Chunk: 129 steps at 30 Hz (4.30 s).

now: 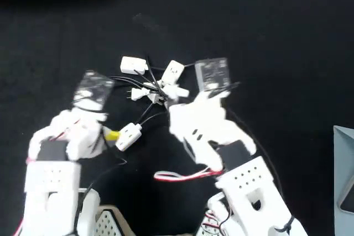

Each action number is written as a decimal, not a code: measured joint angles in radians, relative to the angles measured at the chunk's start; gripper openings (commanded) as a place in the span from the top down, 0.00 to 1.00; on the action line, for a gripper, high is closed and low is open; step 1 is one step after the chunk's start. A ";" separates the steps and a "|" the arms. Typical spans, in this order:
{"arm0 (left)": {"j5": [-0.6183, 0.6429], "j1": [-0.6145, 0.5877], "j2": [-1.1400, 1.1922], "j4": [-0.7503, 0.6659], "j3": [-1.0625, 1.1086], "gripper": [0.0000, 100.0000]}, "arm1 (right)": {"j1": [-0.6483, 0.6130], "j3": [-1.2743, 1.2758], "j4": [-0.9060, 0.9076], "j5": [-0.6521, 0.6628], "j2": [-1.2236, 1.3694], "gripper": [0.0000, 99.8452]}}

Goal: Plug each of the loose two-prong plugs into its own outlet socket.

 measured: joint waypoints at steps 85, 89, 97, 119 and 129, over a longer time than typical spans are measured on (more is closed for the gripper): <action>0.112 0.319 0.786 -0.371 -0.213 0.69 | 0.061 0.089 -0.084 0.000 -0.172 0.99; 0.123 0.270 0.689 -0.308 -0.222 0.69 | 0.061 0.089 -0.084 0.000 -0.172 0.99; 0.215 0.098 0.419 -0.296 -0.218 0.69 | -0.089 0.095 -0.071 0.000 -0.172 0.99; 0.252 0.299 -0.173 -0.057 -0.101 0.69 | -0.242 0.152 -0.052 0.035 -0.172 0.99; 0.252 0.367 -0.290 0.034 -0.101 0.69 | -0.247 0.152 -0.052 0.037 -0.172 0.99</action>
